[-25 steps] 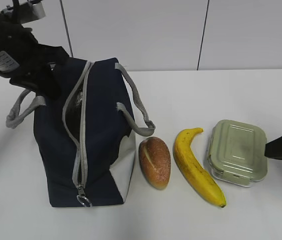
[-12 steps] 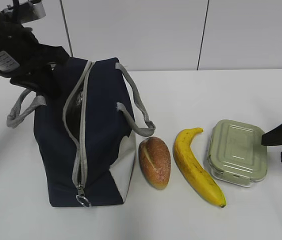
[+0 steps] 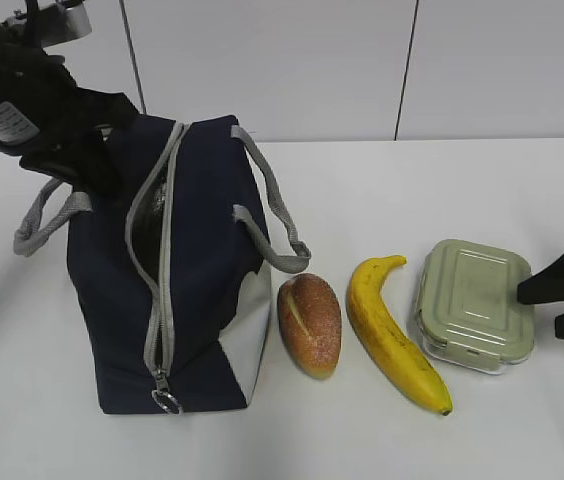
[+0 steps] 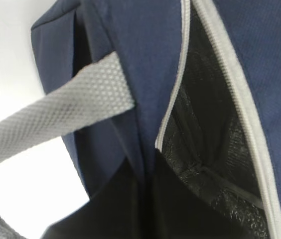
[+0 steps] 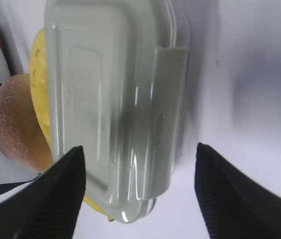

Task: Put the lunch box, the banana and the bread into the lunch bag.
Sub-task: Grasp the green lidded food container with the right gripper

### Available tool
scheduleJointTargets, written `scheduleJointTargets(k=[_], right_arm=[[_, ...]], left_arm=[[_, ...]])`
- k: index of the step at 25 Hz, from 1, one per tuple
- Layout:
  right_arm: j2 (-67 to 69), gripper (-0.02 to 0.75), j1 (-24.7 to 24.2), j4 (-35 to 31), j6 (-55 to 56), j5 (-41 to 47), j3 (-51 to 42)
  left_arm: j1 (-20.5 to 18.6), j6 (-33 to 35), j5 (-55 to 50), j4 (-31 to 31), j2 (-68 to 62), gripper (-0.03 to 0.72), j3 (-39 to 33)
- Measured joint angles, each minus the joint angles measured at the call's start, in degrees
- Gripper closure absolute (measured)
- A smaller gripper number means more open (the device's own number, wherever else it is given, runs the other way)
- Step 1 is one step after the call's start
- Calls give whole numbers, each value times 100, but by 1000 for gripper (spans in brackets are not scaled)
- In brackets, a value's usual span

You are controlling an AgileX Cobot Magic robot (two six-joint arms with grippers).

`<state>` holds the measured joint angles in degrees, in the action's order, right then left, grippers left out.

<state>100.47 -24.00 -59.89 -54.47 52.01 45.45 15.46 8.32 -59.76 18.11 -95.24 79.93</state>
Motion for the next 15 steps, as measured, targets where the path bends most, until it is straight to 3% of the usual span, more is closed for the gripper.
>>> scheduleJointTargets(k=[5,10,15], right_arm=[[31,224,0,-161,-23,0,13],[426,140,0,-453,-101,124,37],[847,120,0,-623,-297,512,294]], left_arm=[[0,2,-12,0,0,688,0],[0,2,-17,0,0,688,0],[0,2,-17,0,0,688,0]])
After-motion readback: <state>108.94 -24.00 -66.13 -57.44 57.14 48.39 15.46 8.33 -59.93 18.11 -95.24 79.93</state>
